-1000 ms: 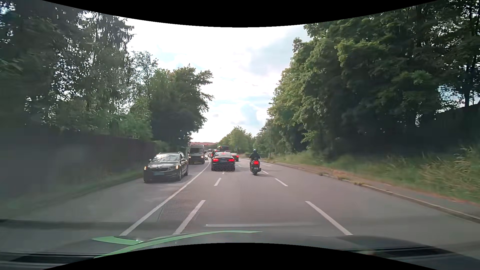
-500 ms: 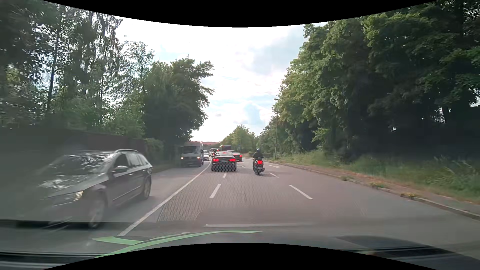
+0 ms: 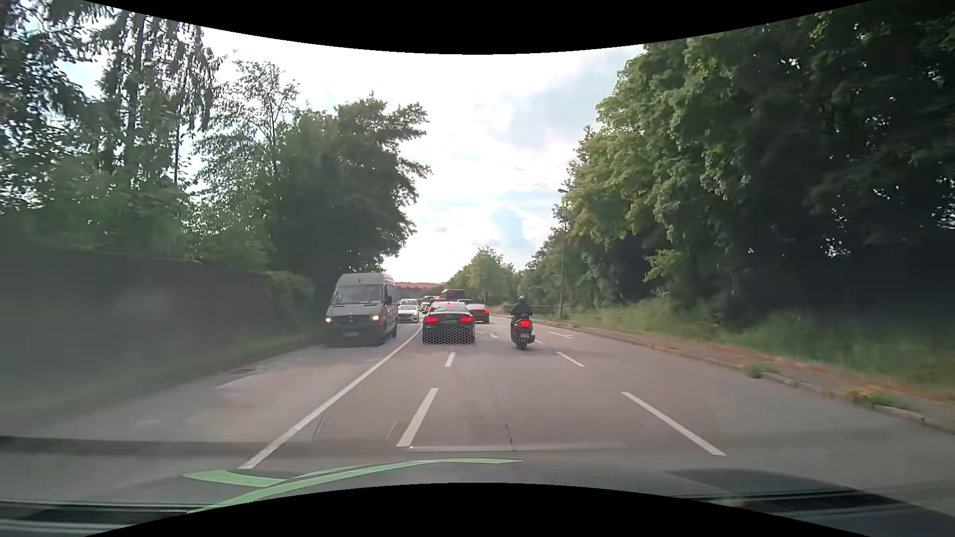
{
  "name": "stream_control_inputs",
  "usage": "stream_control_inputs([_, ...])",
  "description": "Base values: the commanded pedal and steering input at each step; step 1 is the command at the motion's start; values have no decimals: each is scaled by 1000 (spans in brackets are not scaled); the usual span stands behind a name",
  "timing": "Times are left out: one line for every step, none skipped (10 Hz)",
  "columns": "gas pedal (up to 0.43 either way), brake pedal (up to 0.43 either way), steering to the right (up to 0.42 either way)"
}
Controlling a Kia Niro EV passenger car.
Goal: Follow the waypoints while adhering to traffic rules and regulations
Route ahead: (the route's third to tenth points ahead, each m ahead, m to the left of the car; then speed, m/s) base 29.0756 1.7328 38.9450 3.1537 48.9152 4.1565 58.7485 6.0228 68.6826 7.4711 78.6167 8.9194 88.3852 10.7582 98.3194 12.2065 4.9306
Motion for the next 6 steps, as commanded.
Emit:
stream_control_inputs([0, 91, -25])
stream_control_inputs([0, 85, -25])
stream_control_inputs([0, 73, -25])
stream_control_inputs([0, 61, -25])
stream_control_inputs([0, 43, -25])
stream_control_inputs([0, 37, -25])
